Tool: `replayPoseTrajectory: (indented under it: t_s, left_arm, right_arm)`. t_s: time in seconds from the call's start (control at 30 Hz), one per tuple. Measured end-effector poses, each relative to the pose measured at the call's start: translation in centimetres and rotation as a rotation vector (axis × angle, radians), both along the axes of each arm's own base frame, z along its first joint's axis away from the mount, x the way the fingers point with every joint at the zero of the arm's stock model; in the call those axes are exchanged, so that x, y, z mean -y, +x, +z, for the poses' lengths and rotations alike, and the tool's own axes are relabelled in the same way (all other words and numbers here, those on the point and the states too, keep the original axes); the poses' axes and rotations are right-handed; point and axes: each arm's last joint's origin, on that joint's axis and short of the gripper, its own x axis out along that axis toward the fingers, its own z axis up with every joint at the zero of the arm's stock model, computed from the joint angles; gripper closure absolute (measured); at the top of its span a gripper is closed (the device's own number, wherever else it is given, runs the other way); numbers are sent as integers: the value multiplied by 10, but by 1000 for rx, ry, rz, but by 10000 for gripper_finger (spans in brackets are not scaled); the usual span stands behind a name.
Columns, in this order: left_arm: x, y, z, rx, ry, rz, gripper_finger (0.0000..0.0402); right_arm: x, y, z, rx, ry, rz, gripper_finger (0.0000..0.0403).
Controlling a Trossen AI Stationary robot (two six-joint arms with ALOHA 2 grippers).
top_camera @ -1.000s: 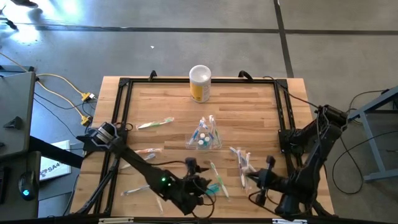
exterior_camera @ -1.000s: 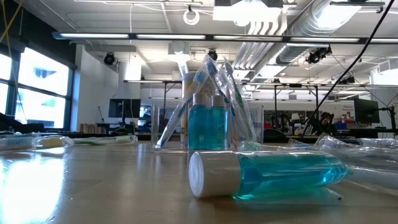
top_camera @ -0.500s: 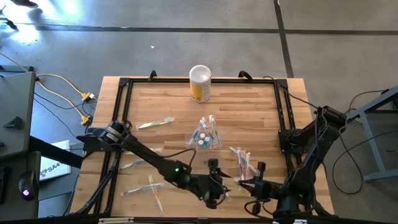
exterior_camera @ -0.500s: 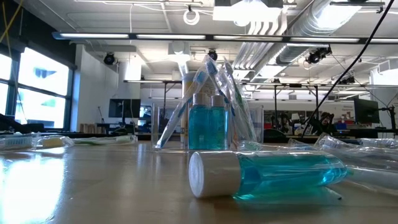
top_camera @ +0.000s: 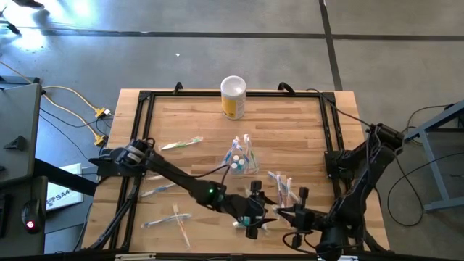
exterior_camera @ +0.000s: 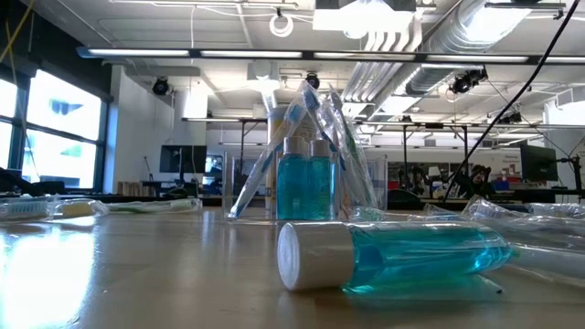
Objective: Pick & Place toothbrushing station
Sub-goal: Put the green toothbrush into the left part of the transparent organizer
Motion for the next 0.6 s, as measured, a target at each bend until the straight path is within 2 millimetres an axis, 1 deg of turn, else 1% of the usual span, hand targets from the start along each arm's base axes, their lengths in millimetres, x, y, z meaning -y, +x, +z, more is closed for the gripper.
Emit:
replayPoseTrajectory:
  t_s: [0.2, 0.4, 0.6]
  left_arm:
    - [-5, 2, 0, -5, -19, -12, 181]
    - [-4, 2, -2, -23, -12, -28, 181]
    - [-4, 1, -4, -41, -10, -25, 181]
  right_arm:
    - [6, 10, -5, -24, -14, -23, 401]
    - [7, 12, -5, -21, -39, -26, 401]
    - [4, 9, -3, 17, -85, -34, 400]
